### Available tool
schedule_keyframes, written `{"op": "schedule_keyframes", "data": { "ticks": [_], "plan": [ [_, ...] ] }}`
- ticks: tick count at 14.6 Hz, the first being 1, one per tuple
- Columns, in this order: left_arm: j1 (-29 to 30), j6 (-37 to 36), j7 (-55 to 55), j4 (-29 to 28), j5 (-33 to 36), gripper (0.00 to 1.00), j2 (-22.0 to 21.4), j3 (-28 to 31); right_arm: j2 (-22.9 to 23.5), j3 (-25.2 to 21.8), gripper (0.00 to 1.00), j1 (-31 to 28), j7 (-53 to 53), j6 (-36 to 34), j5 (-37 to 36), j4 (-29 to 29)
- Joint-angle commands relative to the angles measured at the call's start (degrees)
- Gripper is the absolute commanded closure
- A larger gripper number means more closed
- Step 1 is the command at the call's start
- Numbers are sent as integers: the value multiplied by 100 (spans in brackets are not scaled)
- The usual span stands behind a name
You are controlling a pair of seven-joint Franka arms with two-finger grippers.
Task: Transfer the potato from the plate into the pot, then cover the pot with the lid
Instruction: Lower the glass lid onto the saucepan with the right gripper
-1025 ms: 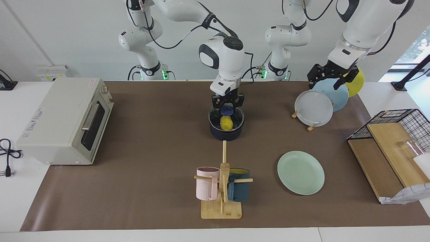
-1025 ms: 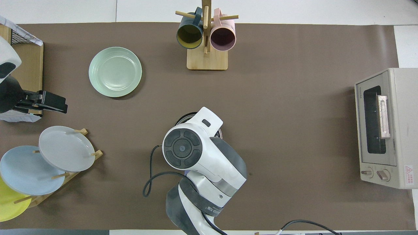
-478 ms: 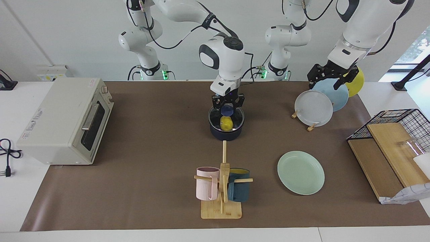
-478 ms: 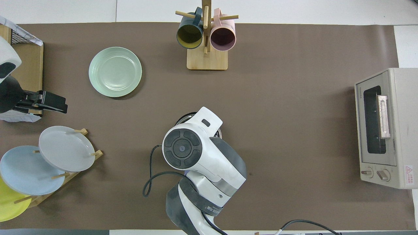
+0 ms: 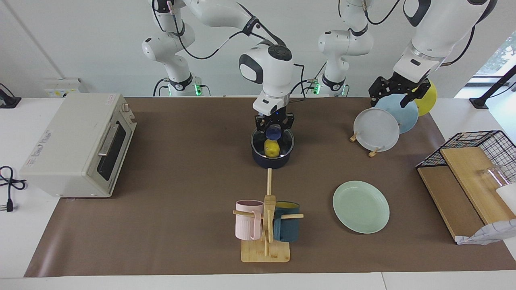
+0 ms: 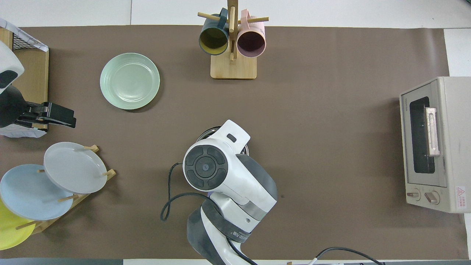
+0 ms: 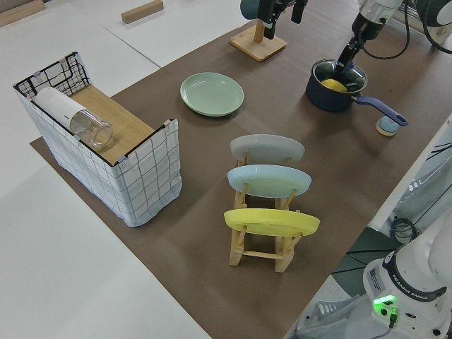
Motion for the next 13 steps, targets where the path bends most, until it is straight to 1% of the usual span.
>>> {"op": "schedule_keyframes", "data": {
  "ticks": [1, 8, 11, 12, 13],
  "plan": [
    [85, -43, 10, -25, -42, 0, -29, -40, 70, 11, 100, -10, -99, 8, -282, 47],
    [85, -43, 10, -25, -42, 0, -29, -40, 70, 20, 100, -10, -90, 25, -432, 38],
    [85, -43, 10, -25, -42, 0, -29, -40, 79, 20, 59, -18, -55, 60, -415, 38],
    [85, -43, 10, -25, -42, 0, -29, -40, 88, 20, 51, -18, -46, 69, -397, 38],
    [85, -43, 10, -25, -42, 0, -29, -40, 88, 20, 25, -18, -46, 69, -397, 38]
  ]
}}
